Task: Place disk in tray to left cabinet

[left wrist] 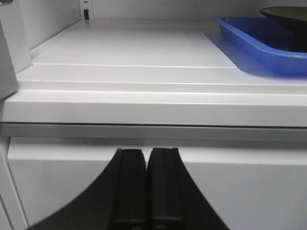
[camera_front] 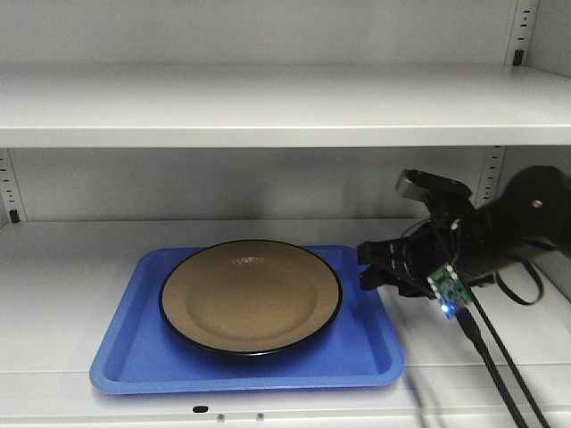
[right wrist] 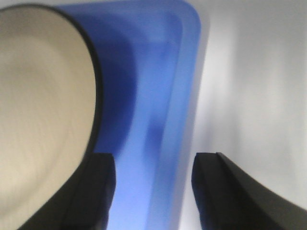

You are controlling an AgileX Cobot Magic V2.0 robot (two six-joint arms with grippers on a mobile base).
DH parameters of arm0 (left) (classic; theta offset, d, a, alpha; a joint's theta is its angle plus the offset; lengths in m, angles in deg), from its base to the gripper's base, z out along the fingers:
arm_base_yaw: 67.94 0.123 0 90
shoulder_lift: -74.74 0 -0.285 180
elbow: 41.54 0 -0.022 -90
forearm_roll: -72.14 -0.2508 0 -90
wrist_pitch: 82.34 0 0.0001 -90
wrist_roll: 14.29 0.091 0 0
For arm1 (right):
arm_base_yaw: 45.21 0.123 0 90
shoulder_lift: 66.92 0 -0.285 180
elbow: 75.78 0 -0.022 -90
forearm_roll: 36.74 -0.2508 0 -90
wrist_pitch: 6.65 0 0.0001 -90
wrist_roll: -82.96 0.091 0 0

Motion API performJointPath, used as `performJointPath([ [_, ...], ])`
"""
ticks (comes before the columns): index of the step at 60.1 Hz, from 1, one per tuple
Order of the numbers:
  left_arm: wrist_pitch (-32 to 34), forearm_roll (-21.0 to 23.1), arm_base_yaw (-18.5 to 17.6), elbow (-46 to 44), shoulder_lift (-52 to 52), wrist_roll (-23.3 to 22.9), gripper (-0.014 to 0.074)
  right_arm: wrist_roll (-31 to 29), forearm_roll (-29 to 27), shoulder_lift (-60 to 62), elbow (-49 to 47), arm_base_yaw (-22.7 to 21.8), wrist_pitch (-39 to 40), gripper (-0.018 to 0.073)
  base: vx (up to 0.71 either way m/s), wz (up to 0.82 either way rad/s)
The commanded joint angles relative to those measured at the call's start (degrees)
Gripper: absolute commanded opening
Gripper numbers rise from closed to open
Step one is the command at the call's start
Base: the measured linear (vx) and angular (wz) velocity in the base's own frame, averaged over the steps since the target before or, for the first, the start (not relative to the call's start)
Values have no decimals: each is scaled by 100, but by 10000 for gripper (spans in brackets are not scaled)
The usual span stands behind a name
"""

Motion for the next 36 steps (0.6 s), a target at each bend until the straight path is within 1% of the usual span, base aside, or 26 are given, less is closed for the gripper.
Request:
performJointPath([
  [1,439,11,3,81,-73,10,-6,-68,39,877,503,-47,511,398,0,0],
  [8,439,11,3,81,-73,10,-6,-68,250,1838,1707,-47,1179,352,0,0],
  [13,439,11,3,81,-73,10,-6,-63,486,2776,2662,-47,1685,297,0,0],
  [20,439,11,3,81,-73,10,-6,-16,999,3979,3685,-47,2318,185,0,0],
  [26,439,11,3,81,-73,10,-6,48,1366,5010,4532,-52,2640,85,0,0],
  [31,439,11,3,81,-73,10,-6,354,1902,5798,5218,-52,2957,-16,0,0],
  [34,439,11,3,81,-73,10,-6,611,2319,6292,5646,-52,3119,-14,0,0],
  [36,439,11,3,81,-73,10,-6,895,2531,6626,5944,-58,3179,-12,0,0],
])
